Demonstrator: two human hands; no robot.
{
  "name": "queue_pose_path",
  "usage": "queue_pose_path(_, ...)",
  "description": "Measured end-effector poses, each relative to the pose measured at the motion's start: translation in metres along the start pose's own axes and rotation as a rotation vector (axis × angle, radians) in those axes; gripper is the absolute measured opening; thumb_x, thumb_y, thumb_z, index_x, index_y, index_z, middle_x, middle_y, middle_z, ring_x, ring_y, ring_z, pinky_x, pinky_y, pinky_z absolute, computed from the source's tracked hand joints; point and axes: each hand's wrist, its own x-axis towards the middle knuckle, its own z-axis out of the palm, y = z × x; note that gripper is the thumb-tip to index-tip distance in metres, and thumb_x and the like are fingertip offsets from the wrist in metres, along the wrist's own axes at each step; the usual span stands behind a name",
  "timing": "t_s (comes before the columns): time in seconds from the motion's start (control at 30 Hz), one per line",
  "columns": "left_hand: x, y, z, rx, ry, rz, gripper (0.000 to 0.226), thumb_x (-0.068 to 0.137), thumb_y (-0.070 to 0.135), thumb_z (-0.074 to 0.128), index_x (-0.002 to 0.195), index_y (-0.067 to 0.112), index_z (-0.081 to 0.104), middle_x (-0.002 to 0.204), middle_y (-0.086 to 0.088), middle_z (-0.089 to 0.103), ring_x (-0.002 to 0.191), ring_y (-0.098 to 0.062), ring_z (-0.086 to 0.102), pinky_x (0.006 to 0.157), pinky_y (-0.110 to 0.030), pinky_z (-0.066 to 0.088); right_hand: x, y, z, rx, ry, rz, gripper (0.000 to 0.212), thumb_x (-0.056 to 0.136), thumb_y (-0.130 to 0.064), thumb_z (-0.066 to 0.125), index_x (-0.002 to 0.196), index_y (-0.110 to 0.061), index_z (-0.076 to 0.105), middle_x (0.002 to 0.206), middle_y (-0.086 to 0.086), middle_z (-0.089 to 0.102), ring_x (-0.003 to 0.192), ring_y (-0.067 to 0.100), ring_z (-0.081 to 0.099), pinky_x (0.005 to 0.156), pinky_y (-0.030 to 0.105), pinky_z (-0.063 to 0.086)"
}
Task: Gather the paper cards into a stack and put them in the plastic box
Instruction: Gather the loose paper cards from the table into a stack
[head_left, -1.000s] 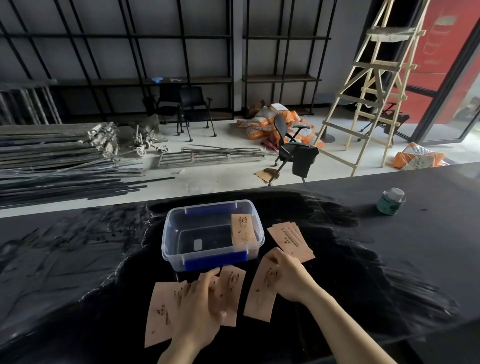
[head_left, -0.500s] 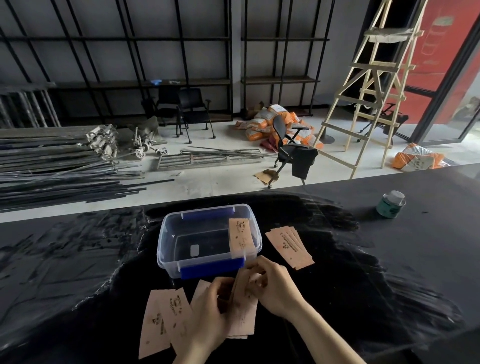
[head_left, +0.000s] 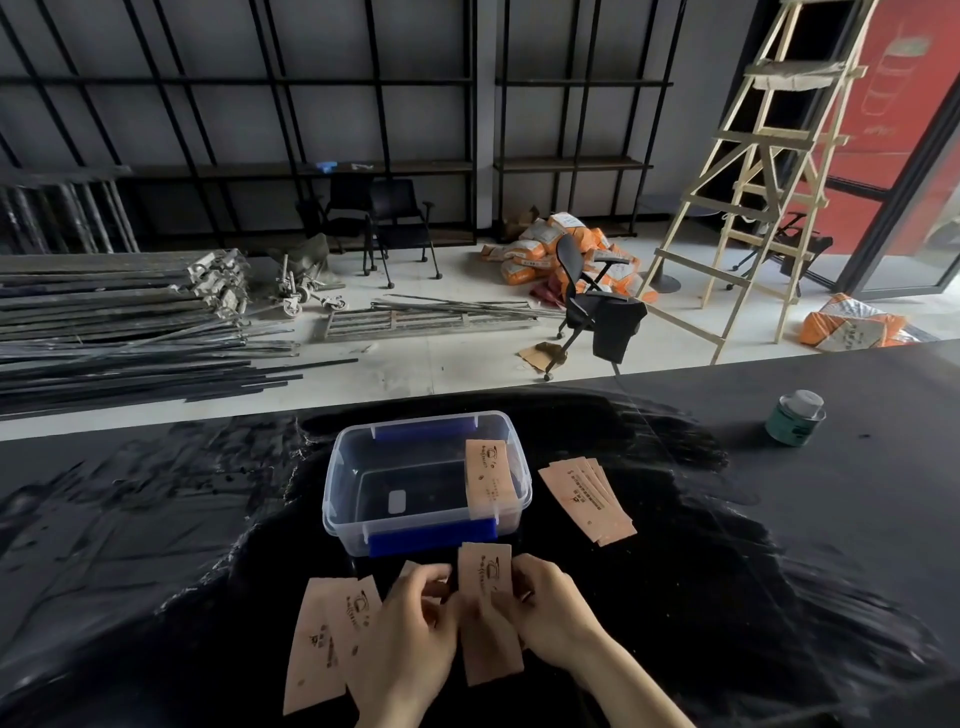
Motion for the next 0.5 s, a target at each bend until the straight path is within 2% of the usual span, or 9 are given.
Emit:
queue_pose_path(0.03, -0.001, 0.0, -0.004, 0.1, 0.075, 0.035, 0.029, 0.09, 0.031, 0.073, 0.117, 0.033, 0.062, 0.114, 0.008, 0.068, 0.092, -0.003, 0.065, 0.081, -0.021, 0.056, 0.001, 0.001, 0.0, -0.011, 0.004, 0.012, 0.017, 0.096, -0.026, 0.069, 0.113, -0.024, 0.071, 0.12, -0.005, 0.072, 0.103, 0.011, 0.072, 0.081, 0.03, 0.065)
queue_pose_path(0.1, -0.003, 0.002, -0.012, 0.31, 0.145, 0.04, 0.044, 0.09, 0.04, 0.07, 0.13, 0.032, 0.056, 0.125, 0.007, 0.062, 0.109, -0.009, 0.061, 0.094, -0.026, 0.051, 0.001, 0.001, 0.0, -0.025, 0.01, 0.029, 0.019, 0.097, -0.023, 0.067, 0.117, -0.023, 0.069, 0.125, -0.002, 0.071, 0.107, 0.014, 0.072, 0.078, 0.031, 0.066)
queue_pose_path(0.2, -0.003, 0.001, -0.021, 0.597, 0.018, -0.049, 0.077, 0.082, 0.059, 0.067, 0.15, 0.038, 0.036, 0.145, 0.006, 0.05, 0.138, -0.019, 0.042, 0.116, -0.037, 0.035, 0.0, -0.001, 0.002, -0.031, 0.022, 0.031, 0.019, 0.099, -0.021, 0.065, 0.118, -0.022, 0.066, 0.13, 0.0, 0.07, 0.11, 0.015, 0.072, 0.067, 0.022, 0.06)
queue_pose_path(0.27, -0.004, 0.001, -0.023, 0.669, -0.039, -0.064, 0.089, 0.081, 0.06, 0.068, 0.155, 0.039, 0.025, 0.151, 0.006, 0.046, 0.145, -0.021, 0.034, 0.119, -0.04, 0.029, 0.0, -0.003, 0.004, -0.009, 0.015, 0.044, 0.018, 0.1, -0.021, 0.064, 0.117, -0.022, 0.064, 0.131, 0.001, 0.07, 0.112, 0.016, 0.072, 0.065, 0.018, 0.057)
queue_pose_path(0.43, -0.003, 0.003, -0.029, 0.594, 0.01, -0.137, 0.076, 0.075, 0.043, 0.078, 0.141, 0.037, 0.041, 0.129, 0.009, 0.059, 0.124, -0.016, 0.053, 0.105, -0.034, 0.042, -0.002, -0.005, 0.01, 0.039, -0.007, 0.045, 0.015, 0.101, -0.019, 0.062, 0.115, -0.021, 0.063, 0.133, 0.002, 0.07, 0.113, 0.017, 0.071, 0.067, 0.02, 0.059)
queue_pose_path(0.5, 0.0, 0.002, -0.033, 0.521, 0.011, -0.151, 0.063, 0.081, 0.032, 0.074, 0.137, 0.036, 0.046, 0.12, 0.012, 0.062, 0.113, -0.011, 0.058, 0.099, -0.031, 0.046, -0.002, -0.007, 0.012, 0.052, -0.008, 0.039, 0.015, 0.101, -0.018, 0.062, 0.116, -0.02, 0.063, 0.132, 0.003, 0.07, 0.113, 0.017, 0.071, 0.069, 0.023, 0.061)
